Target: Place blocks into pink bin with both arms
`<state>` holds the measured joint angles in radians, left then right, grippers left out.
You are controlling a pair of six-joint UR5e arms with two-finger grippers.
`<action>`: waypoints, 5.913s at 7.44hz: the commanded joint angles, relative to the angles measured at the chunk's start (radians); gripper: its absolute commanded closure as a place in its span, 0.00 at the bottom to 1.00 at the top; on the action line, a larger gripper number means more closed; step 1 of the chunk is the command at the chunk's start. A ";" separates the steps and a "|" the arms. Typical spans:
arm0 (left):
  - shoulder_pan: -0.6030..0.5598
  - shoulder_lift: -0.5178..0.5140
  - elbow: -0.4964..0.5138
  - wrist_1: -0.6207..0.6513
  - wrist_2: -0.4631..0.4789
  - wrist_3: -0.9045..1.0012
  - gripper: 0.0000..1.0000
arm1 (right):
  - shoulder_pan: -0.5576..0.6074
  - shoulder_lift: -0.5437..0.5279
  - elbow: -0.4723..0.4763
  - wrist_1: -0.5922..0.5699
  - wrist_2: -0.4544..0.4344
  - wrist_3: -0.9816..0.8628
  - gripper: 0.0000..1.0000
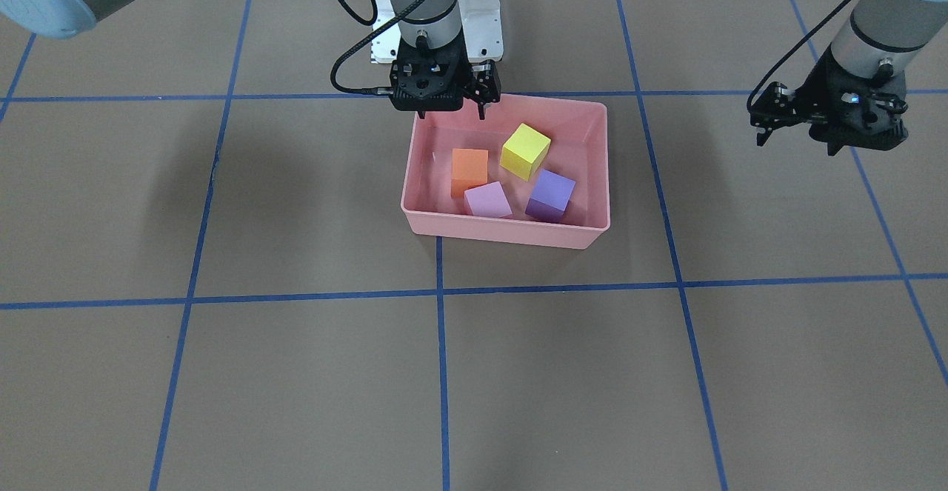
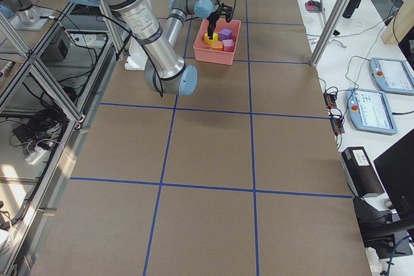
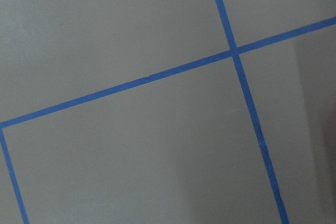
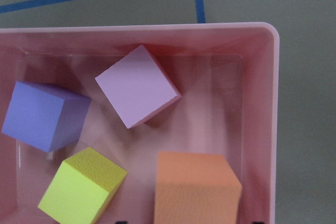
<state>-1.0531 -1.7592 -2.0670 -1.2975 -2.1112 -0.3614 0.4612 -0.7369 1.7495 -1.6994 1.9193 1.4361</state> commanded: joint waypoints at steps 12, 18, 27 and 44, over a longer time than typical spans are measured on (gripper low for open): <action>-0.564 0.106 0.382 -0.099 -0.155 0.618 0.00 | 0.858 -0.599 0.150 -0.104 0.363 -1.010 0.00; -0.593 0.353 0.237 -0.244 -0.158 0.440 0.00 | 1.028 -0.826 0.047 -0.011 0.463 -1.378 0.00; -0.524 0.273 0.416 -0.467 -0.183 0.318 0.00 | 1.050 -0.895 -0.030 0.094 0.495 -1.390 0.00; -0.525 0.270 0.335 -0.296 -0.185 0.328 0.00 | 1.096 -0.897 -0.021 0.168 0.478 -1.398 0.00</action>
<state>-1.5776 -1.4894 -1.7330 -1.5938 -2.2964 -0.0338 1.5557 -1.6332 1.7277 -1.5309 2.4081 0.0384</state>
